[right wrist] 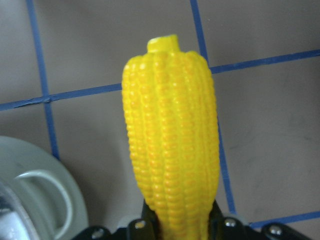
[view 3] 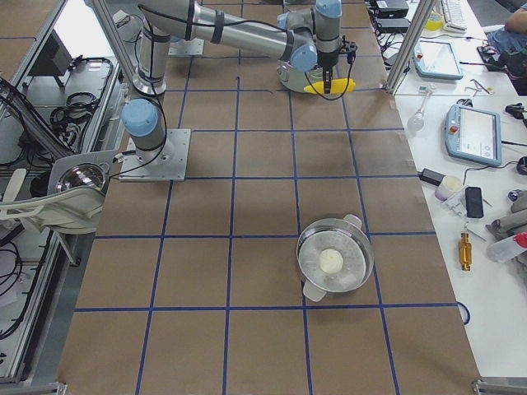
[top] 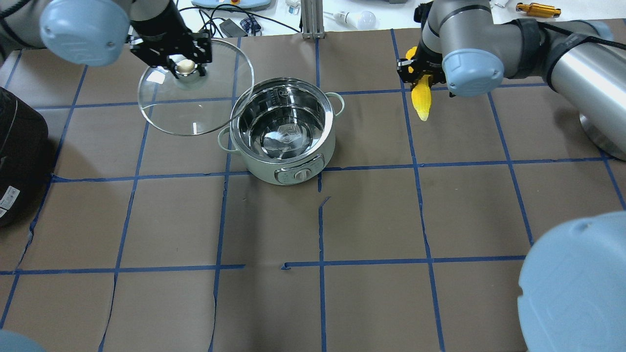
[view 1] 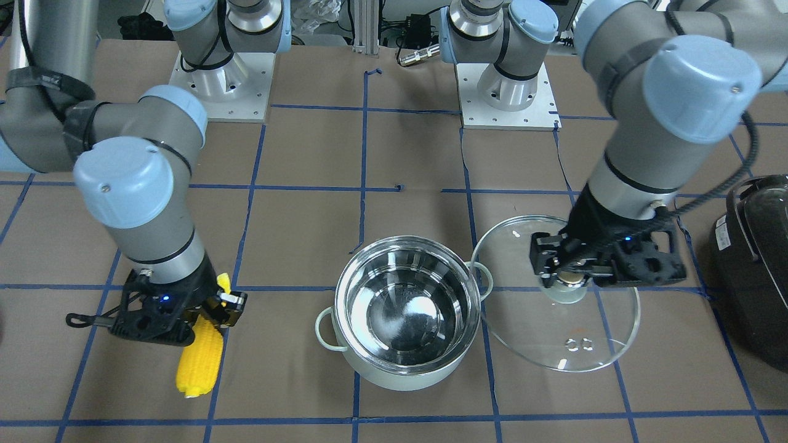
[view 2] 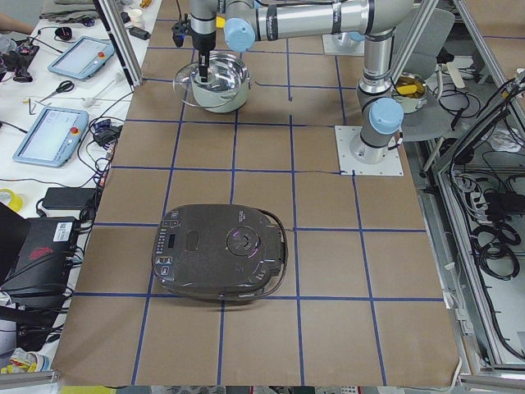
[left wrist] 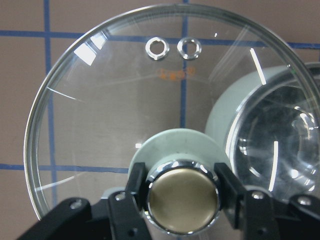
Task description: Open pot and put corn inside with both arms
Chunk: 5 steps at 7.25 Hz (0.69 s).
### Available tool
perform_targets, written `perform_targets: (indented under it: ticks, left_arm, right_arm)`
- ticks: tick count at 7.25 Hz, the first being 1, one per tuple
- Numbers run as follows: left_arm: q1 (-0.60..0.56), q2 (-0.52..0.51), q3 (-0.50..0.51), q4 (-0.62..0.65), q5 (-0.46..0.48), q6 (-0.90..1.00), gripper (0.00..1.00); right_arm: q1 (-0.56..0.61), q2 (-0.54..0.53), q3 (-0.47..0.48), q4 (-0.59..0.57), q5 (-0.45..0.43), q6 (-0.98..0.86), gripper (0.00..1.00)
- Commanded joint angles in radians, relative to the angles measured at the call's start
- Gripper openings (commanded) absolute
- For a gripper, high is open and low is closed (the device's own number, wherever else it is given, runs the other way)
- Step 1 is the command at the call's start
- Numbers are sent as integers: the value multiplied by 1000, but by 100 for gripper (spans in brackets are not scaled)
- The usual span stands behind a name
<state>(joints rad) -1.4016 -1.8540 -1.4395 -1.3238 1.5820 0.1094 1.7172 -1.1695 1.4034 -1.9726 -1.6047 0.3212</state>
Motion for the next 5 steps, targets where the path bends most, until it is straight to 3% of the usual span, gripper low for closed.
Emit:
perform_targets:
  ticks: [1,3,5]
  left_arm:
    - [149,-24,-99,27,1,193,20]
    - [200,-63,-209,157,1,233,19]
    - [226,-82,-298,279,4,350,19]
  right_arm:
    - [158,49,-226,190,6,213,0]
    - [246,147,-302,186,5,308,0]
    - [317,213,-302,126,-7,302,0]
